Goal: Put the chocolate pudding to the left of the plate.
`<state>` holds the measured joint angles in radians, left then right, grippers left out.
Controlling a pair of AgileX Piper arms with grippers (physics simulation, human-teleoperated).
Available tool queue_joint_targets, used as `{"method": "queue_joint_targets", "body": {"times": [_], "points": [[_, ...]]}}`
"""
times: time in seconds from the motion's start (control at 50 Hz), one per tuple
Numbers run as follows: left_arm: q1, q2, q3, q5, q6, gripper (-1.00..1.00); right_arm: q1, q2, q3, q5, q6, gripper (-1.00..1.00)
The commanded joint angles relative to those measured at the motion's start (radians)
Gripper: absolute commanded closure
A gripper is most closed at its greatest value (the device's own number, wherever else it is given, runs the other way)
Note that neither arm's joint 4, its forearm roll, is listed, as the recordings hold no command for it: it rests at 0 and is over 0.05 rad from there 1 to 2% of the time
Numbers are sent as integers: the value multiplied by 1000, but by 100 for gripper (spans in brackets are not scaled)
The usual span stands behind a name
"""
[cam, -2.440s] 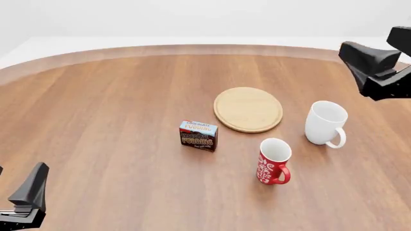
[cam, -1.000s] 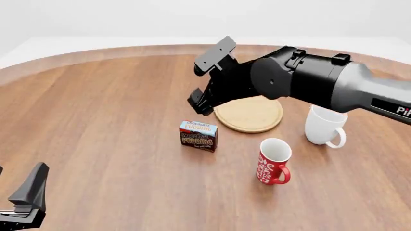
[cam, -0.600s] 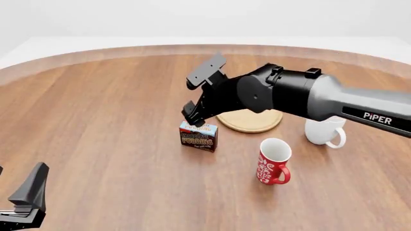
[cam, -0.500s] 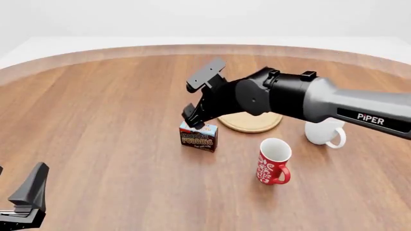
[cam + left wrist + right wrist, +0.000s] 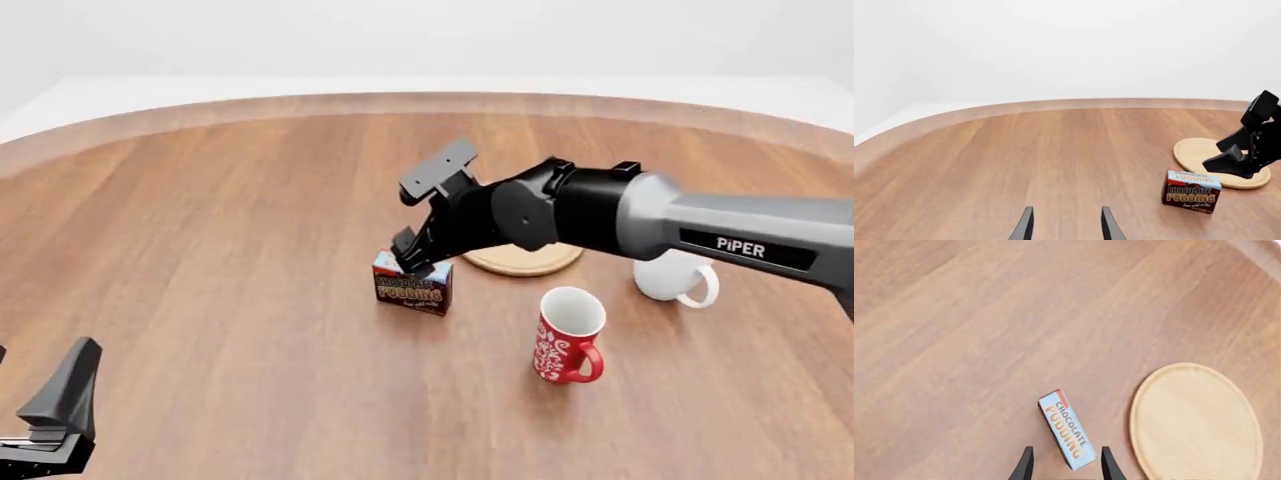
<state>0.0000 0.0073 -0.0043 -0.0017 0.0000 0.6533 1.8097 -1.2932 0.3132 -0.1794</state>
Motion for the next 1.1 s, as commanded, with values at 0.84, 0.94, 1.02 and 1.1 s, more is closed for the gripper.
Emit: {"method": "queue_joint_targets", "body": {"times": [0.84,0.94,1.02,1.1], "points": [[0,0,0,0,0,-100,-16,73,52,-80,48,-100],[0,0,0,0,0,-100,-23,77,45,-79,52,-100],[0,0,0,0,0,-100,-15,79,51,-85,62,-100],[0,0,0,0,0,-100,-15,81,46,-82,60,-100]]}}
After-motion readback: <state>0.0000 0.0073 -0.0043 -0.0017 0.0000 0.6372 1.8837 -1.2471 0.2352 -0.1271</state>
